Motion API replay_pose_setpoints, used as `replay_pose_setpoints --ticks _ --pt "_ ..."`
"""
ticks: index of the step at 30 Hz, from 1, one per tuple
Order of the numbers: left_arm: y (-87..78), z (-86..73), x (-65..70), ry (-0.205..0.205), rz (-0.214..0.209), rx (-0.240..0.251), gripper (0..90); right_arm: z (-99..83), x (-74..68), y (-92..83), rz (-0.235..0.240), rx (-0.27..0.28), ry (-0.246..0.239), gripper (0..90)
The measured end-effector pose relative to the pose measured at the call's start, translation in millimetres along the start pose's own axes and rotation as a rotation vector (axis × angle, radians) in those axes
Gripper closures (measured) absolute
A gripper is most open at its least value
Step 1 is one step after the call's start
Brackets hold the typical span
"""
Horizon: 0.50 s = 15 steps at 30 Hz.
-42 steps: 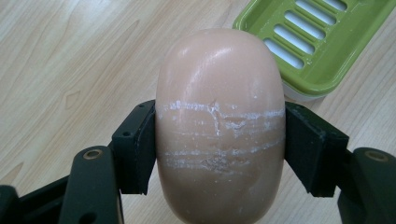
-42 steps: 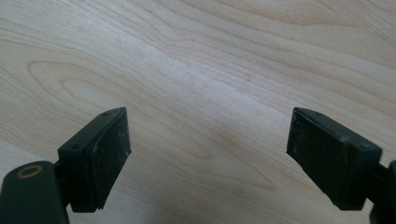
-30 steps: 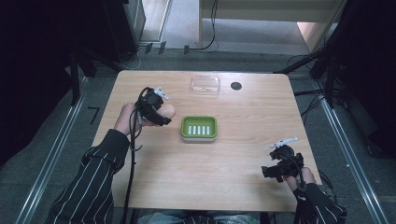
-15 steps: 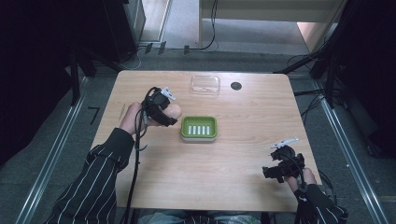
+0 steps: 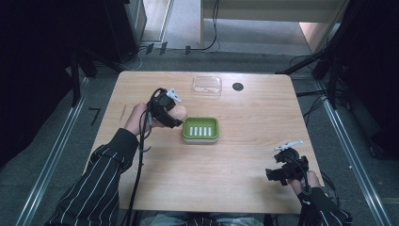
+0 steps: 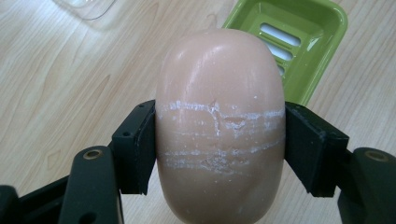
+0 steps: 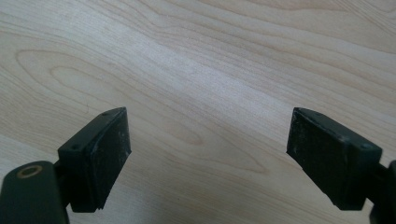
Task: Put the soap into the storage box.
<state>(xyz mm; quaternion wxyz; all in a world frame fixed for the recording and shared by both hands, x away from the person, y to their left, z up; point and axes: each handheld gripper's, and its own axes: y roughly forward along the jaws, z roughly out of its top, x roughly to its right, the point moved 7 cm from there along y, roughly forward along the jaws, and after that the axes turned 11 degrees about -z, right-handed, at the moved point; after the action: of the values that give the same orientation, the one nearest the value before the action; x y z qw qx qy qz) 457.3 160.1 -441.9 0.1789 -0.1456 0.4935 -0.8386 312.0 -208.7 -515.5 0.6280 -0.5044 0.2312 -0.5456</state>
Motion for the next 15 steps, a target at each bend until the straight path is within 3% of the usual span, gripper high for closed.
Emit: replay_pose_setpoints --ticks 15 --pt "11.3 13.1 5.0 0.062 -0.015 0.001 33.4 -1.6 1.5 0.1 -0.004 0.001 0.004 14.2"
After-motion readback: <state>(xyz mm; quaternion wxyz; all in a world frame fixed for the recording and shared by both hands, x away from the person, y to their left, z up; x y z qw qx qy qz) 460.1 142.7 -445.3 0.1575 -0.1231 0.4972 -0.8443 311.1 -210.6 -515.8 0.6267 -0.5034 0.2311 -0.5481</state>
